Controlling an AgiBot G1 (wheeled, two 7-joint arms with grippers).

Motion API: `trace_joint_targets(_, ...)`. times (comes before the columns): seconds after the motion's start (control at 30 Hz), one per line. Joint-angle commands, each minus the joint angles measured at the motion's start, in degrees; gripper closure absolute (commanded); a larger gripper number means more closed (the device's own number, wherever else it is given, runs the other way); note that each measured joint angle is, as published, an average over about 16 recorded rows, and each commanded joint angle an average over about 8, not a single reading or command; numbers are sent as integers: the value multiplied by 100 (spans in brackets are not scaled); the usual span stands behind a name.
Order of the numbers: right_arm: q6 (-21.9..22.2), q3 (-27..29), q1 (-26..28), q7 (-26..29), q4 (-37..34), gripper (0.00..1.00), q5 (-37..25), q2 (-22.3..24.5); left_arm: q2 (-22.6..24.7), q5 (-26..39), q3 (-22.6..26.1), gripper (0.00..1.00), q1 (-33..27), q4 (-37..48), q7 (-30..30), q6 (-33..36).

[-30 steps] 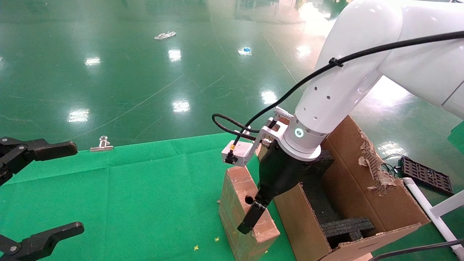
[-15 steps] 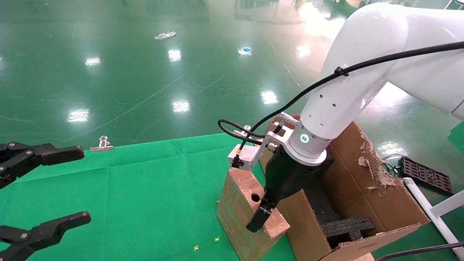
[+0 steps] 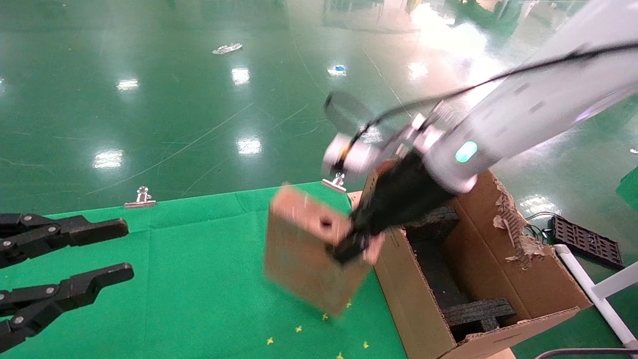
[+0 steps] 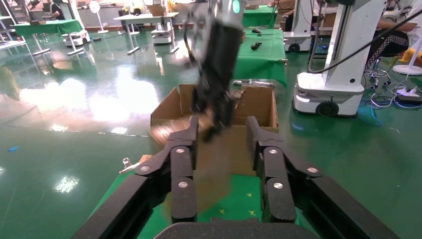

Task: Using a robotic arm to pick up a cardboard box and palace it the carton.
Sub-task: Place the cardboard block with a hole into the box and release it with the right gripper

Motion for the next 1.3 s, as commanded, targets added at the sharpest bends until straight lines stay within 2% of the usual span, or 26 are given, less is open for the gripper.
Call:
trace_joint_targets(0.03, 103, 203, 155, -301, -37, 100, 152, 278, 0, 0, 1, 100, 0, 0, 0, 0)
trace_joint_targets(0.27, 94, 510, 908, -816, -1200, 100, -35, 702, -1, -2, 3, 100, -1, 0, 2, -1)
trace_joint_targets(0.47, -24, 404, 1217, -1020, -2113, 100, -523, 920, -2, -4, 5, 100, -1, 0, 3, -2)
trace_joint_targets(0.5, -52, 367, 1231, -1033, -2248, 100, -605, 944, -2, -4, 5, 96, -1, 0, 3, -2)
trace_joint_targets(0.53, -87, 324, 1232, -1038, -2383, 100, -682, 965, -2, -4, 6, 88, -1, 0, 3, -3)
trace_joint_targets(0.73, -317, 101, 1010, -927, -3128, 100, -902, 1041, -3, -5, 8, 13, -2, 0, 4, -3)
trace_joint_targets(0.77, -354, 72, 933, -892, -3245, 100, -900, 1049, -3, -6, 8, 4, -2, 0, 4, -4)
trace_joint_targets(0.8, -382, 47, 846, -860, -3355, 100, -889, 1057, -3, -6, 8, 0, -2, 0, 4, -4)
trace_joint_targets(1.1, -404, -172, -123, -728, -4244, 100, -819, 910, -5, -8, 11, 0, -3, 0, 6, -5)
trace_joint_targets(1.3, -252, -260, -505, -804, -4741, 100, -878, 720, -6, -9, 13, 0, -3, 0, 7, -6)
